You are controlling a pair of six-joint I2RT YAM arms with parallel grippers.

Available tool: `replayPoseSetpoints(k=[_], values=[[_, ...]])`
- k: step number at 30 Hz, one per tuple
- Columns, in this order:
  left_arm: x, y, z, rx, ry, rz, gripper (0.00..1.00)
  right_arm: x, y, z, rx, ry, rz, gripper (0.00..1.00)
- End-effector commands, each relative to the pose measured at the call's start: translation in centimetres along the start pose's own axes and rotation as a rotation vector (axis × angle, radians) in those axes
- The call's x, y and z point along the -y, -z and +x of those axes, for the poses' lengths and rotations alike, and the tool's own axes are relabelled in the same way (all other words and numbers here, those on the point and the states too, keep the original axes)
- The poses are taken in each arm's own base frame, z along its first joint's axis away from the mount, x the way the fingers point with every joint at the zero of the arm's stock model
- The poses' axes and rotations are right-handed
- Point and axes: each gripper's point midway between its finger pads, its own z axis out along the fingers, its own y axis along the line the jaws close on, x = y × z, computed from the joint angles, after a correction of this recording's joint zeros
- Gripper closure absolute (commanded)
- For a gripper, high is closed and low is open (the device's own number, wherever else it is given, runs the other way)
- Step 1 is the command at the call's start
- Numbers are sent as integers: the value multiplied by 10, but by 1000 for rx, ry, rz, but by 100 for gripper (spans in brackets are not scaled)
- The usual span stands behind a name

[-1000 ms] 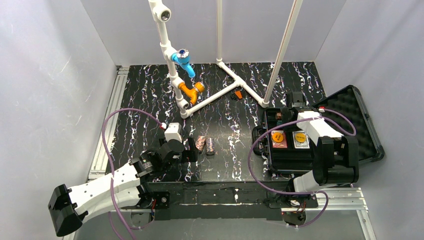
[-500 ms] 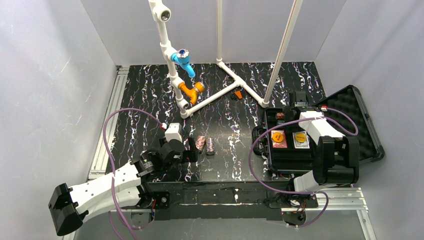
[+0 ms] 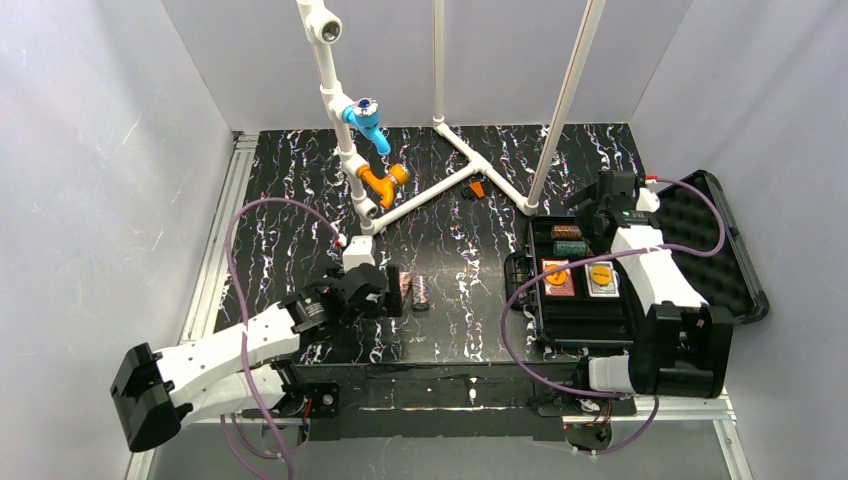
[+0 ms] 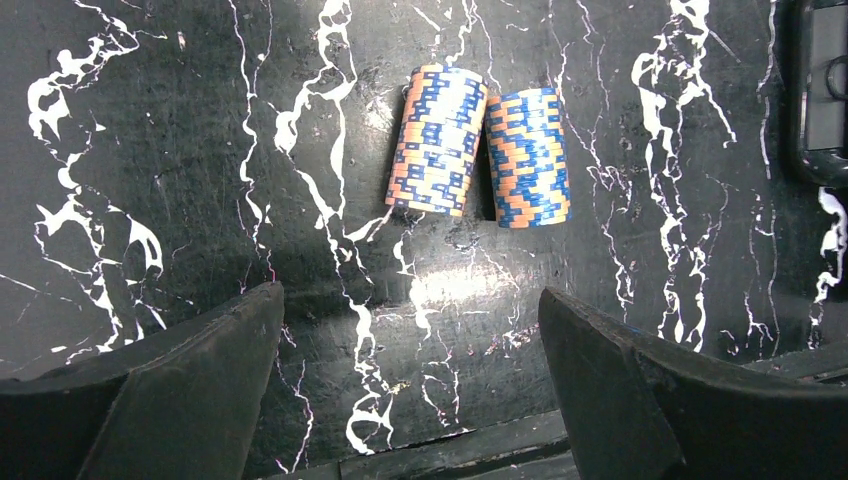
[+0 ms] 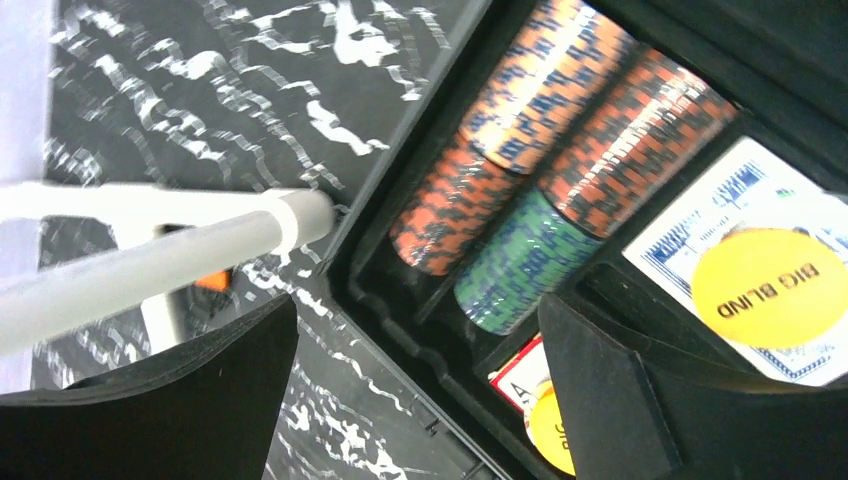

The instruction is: Pack up texas hold em set

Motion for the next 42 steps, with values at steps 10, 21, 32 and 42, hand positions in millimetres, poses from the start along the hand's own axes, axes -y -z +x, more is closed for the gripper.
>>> replayPoseSetpoints(k=[10,21,32,42], values=[[3,-21,-3,-219,-131,-174,8,-36,75,4,-14,375,-412,2],[1,-51,13,-473,-144,-155,23,-22,104,35,-97,376,-536,2],[8,-69,10,-607,-278,-192,37,-24,114,47,-139,368,-595,2],[24,-78,18,-708,-269,-164,44,-24,120,53,-158,371,-620,2]])
